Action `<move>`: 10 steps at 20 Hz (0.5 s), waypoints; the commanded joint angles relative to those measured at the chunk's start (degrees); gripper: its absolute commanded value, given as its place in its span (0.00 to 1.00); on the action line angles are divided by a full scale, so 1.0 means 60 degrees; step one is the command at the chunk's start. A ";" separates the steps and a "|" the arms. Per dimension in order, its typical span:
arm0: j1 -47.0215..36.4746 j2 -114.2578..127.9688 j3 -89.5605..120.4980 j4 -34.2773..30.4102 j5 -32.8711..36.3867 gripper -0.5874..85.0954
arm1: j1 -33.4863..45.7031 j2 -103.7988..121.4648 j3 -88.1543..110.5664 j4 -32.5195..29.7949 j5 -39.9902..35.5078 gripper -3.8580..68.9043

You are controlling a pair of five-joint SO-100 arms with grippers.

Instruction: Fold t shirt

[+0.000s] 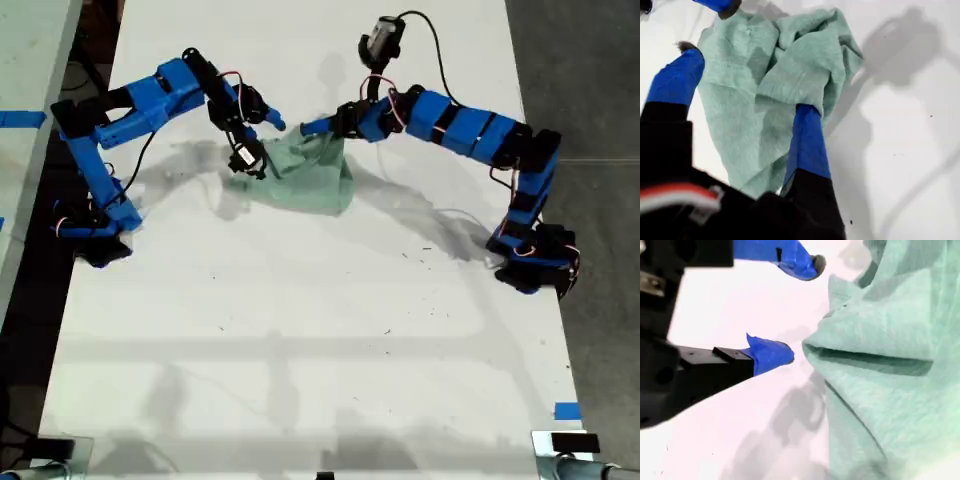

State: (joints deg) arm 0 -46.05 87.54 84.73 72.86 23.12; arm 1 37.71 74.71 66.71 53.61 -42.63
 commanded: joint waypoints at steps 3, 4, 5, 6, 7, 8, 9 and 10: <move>-0.1216 -0.0293 -0.0527 0.1011 0.0044 0.27 | 0.0937 -0.0176 -0.2271 0.3604 0.0103 0.56; -0.1304 -0.0264 -0.0527 0.1245 -0.0073 0.28 | 0.1069 -0.0190 -0.2241 0.4292 0.0249 0.55; -0.1318 -0.0088 -0.0513 0.1436 -0.0220 0.28 | 0.1157 -0.0190 -0.2212 0.4995 0.0381 0.55; -0.1274 0.0146 -0.0498 0.1641 -0.0396 0.28 | 0.1172 -0.0220 -0.2183 0.5537 0.0396 0.54; -0.1230 0.0425 -0.0498 0.1787 -0.0571 0.27 | 0.1084 -0.0205 -0.2109 0.5859 0.0322 0.54; -0.1128 0.0776 -0.0498 0.1992 -0.0732 0.26 | 0.0894 -0.0161 -0.2139 0.6240 0.0234 0.54; -0.0937 0.1245 -0.0396 0.2212 -0.0894 0.26 | 0.0645 -0.0029 -0.2109 0.6724 0.0205 0.54; -0.0586 0.1934 -0.0117 0.2402 -0.1128 0.26 | 0.0381 0.0264 -0.1934 0.7266 0.0205 0.54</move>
State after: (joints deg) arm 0 -52.82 90.35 84.73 85.52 18.81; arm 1 42.89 72.69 58.01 92.46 -41.04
